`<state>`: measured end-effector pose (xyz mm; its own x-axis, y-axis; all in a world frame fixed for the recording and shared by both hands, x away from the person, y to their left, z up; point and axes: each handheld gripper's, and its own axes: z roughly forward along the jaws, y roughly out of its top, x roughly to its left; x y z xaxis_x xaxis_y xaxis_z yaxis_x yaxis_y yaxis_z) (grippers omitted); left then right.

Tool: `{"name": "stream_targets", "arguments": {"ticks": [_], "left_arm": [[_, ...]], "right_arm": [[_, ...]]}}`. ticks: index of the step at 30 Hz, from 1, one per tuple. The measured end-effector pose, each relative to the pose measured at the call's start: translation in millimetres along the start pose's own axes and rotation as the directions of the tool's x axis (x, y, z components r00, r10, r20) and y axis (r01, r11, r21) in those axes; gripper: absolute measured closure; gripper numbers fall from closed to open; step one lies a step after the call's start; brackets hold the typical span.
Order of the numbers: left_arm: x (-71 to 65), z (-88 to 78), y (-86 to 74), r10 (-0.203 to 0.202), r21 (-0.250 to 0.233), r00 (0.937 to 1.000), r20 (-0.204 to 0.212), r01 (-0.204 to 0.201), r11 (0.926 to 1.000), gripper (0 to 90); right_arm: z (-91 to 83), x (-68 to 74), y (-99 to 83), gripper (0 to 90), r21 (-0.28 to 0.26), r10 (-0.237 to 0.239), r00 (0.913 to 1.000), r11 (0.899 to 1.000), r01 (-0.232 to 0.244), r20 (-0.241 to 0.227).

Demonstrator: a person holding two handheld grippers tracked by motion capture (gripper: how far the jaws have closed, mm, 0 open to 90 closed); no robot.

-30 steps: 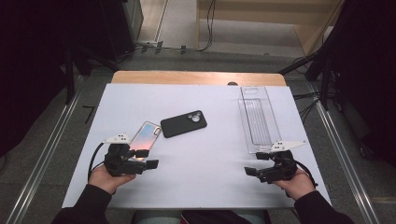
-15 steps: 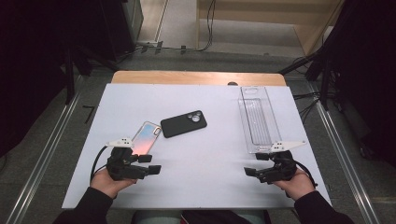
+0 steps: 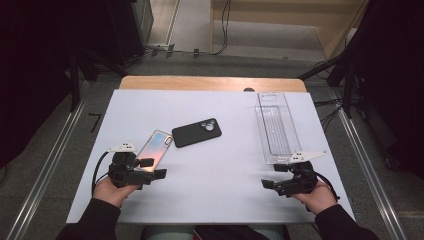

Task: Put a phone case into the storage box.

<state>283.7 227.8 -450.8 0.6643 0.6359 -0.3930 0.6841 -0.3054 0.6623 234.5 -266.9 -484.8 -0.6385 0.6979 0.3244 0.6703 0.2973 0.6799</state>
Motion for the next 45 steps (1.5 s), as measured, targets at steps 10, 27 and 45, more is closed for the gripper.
{"name": "stream_targets", "arguments": {"ticks": [10, 27, 45], "left_arm": [[13.3, -2.2, 10.0, -0.017, -0.007, 0.9952, -0.096, 0.016, 0.9998, 0.0], [28.2, 9.2, 30.3, -0.04, -0.054, 0.972, -0.232, 0.029, 0.9981, 0.0], [52.6, 23.0, 55.5, 0.015, -0.045, 0.9689, -0.247, -0.027, 0.9986, 1.0]], "right_arm": [[0.5, -0.5, 0.1, 13.2, 0.0, -0.002, 1.0, 1.0, 0.002, 0.0], [0.8, -1.0, 0.0, 13.2, -0.001, 0.0, 1.0, 1.0, 0.0, -0.001], [0.7, -0.4, 0.1, 13.2, 0.0, -0.003, 1.0, 1.0, 0.003, -0.002]]}}
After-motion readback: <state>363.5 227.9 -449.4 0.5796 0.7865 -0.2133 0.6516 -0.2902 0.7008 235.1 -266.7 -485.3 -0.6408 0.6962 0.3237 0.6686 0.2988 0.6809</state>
